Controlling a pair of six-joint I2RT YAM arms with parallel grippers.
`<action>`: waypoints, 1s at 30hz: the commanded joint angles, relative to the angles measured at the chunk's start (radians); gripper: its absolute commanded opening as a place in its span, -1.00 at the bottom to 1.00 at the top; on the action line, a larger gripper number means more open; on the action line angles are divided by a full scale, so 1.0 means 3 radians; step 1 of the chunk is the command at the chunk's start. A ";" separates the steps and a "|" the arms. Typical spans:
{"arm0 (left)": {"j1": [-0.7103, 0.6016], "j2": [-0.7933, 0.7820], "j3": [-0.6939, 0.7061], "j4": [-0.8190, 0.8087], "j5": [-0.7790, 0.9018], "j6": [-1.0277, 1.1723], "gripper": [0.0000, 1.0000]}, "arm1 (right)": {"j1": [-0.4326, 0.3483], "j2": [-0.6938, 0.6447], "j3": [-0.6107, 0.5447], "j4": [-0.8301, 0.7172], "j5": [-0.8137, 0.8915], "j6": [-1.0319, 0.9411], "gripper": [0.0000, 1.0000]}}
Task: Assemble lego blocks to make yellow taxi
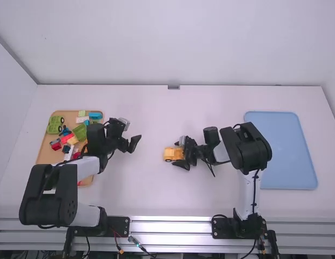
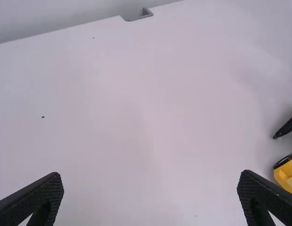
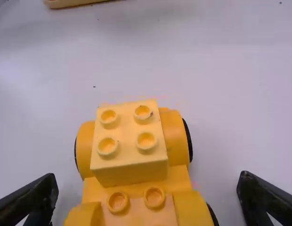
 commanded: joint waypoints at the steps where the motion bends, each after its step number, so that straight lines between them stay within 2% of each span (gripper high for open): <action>1: -0.0004 0.0005 -0.0025 0.0001 -0.0013 -0.0019 0.98 | -0.0041 -0.0156 -0.0020 -0.0229 0.0245 0.0066 0.98; 7: 0.0003 0.0005 -0.0025 -0.0009 -0.0011 -0.0019 0.98 | 0.0013 -0.0680 -0.0022 -0.1125 0.0847 -0.0258 0.98; 10: -0.0006 0.0005 -0.0025 -0.0014 -0.0013 -0.0019 0.98 | 0.0050 -0.1102 -0.0020 -0.1652 0.1375 -0.0268 0.98; 14: -0.0004 0.0005 -0.0024 -0.0037 -0.0013 -0.0024 0.98 | 0.0052 -0.1523 -0.0020 -0.2074 0.1795 -0.0267 0.98; 18: 0.0036 0.0005 0.0048 -0.0102 -0.0172 -0.0284 0.98 | 0.0052 -0.1816 -0.0022 -0.2313 0.1925 -0.0267 0.98; 22: 0.0132 0.0004 0.0294 -0.0409 -0.0366 -0.0490 0.98 | 0.0051 -0.2068 -0.0020 -0.2431 0.2013 -0.0266 0.98; 26: 0.0366 0.0004 0.0800 -0.1226 -0.0435 -0.0552 0.98 | 0.0050 -0.2172 -0.0020 -0.2410 0.2076 -0.0266 0.98; 30: 0.0568 0.0027 0.1269 -0.2051 -0.1161 -0.0858 0.98 | 0.0048 -0.2169 -0.0020 -0.2319 0.2076 -0.0267 0.98</action>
